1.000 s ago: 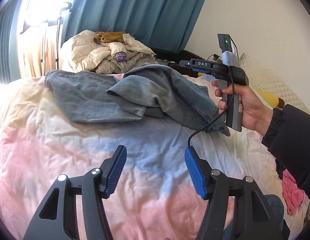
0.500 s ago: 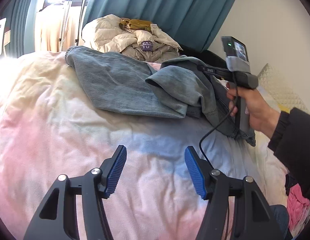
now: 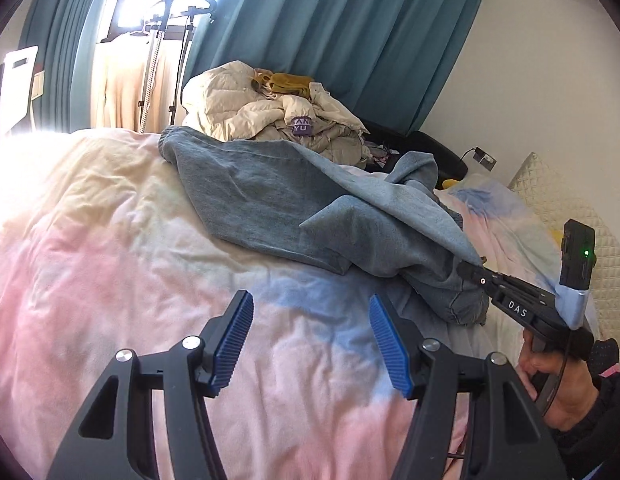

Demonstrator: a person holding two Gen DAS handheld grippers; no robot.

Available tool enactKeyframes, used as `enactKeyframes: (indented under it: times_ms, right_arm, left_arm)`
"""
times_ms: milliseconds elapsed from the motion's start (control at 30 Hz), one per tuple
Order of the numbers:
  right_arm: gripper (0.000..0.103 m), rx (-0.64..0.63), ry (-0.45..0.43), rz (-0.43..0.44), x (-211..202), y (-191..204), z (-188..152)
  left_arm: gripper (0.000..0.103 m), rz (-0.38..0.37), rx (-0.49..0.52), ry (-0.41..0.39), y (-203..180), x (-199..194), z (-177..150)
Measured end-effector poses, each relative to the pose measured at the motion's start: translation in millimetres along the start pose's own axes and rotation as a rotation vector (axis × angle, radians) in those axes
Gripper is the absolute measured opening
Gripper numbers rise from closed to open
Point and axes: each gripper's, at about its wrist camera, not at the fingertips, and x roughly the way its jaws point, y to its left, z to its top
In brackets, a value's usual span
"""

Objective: Fold clothes

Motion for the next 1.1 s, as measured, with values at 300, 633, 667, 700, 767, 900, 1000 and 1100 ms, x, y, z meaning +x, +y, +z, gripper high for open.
enactKeyframes:
  times_ms: [300,633,667,700,767,900,1000,1100]
  right_arm:
    - [0.012,0.064,0.206,0.11,0,-5,-34]
    - [0.038,0.985,-0.103,0.08,-56,-184,-85]
    - [0.039,1.074,-0.085,0.069,-52,-197,-97]
    - [0.04,1.164,-0.066,0.057,-48,-211,-109]
    - [0.043,1.295,-0.032,0.06,-37,-227,-126]
    - [0.066,1.474,0.033,0.114,-11,-240,-149]
    - [0.066,1.493,0.061,0.136,8,-246,-146]
    - [0.066,1.459,0.072,0.139,30,-254,-137]
  left_arm:
    - [0.062,0.005,0.098,-0.038,-30,-13,-8]
    - [0.062,-0.058,0.009,0.016,-25,-3,-22]
    - [0.062,-0.067,0.001,0.006,-24,-5,-22]
    - [0.062,-0.07,-0.005,-0.002,-23,-7,-21]
    - [0.062,-0.075,-0.024,-0.011,-20,-9,-19]
    - [0.062,-0.076,-0.063,-0.007,-12,-5,-17]
    - [0.062,-0.075,-0.089,0.009,-6,1,-16]
    - [0.062,-0.08,-0.104,0.02,-2,6,-17]
